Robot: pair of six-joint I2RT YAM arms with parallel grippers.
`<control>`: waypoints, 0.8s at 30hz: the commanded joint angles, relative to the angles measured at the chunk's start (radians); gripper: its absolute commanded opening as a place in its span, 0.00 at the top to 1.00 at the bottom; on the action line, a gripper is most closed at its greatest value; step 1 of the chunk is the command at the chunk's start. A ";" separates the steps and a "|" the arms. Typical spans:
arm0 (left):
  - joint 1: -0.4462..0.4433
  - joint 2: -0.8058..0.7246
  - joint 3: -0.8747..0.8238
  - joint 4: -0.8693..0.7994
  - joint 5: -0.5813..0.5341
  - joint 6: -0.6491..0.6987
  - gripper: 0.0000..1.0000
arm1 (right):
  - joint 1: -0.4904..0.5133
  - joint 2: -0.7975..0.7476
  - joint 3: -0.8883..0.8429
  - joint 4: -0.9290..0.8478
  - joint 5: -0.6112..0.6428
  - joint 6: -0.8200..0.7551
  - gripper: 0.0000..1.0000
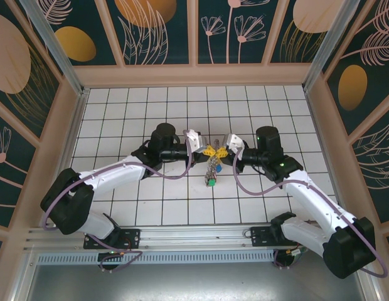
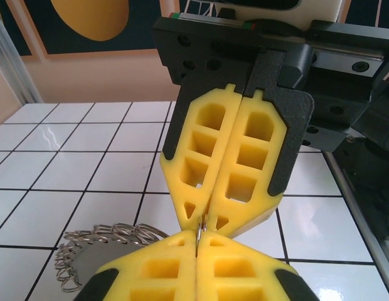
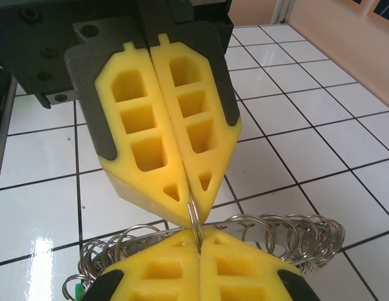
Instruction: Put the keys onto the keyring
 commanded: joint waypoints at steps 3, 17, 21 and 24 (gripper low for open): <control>-0.005 0.008 0.063 -0.129 -0.021 0.084 0.85 | 0.022 0.011 0.069 -0.048 0.046 -0.019 1.00; -0.008 0.034 0.135 -0.273 -0.018 0.157 1.00 | 0.082 0.034 0.161 -0.154 0.139 -0.047 1.00; -0.007 0.000 0.090 -0.174 -0.018 0.127 1.00 | 0.082 0.021 0.134 -0.137 0.169 -0.067 1.00; -0.006 -0.026 0.035 -0.062 -0.009 0.075 1.00 | 0.078 0.007 0.081 -0.086 0.170 -0.066 1.00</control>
